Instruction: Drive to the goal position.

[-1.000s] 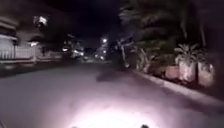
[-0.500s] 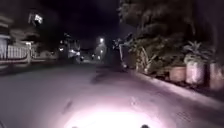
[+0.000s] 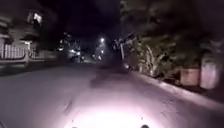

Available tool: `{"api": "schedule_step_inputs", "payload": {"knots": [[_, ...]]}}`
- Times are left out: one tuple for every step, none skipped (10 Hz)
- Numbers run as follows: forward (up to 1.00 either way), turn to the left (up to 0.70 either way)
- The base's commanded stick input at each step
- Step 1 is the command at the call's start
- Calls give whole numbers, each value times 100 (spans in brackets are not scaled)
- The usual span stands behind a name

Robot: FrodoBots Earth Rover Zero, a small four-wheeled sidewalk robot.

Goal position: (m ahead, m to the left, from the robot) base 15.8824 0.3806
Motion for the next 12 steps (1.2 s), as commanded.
{"api": "schedule_step_inputs", "payload": {"knots": [[70,20],[70,0],[70,0],[70,0],[70,0],[70,0],[70,0],[70,0],[70,0],[70,0],[70,0],[70,0]]}}
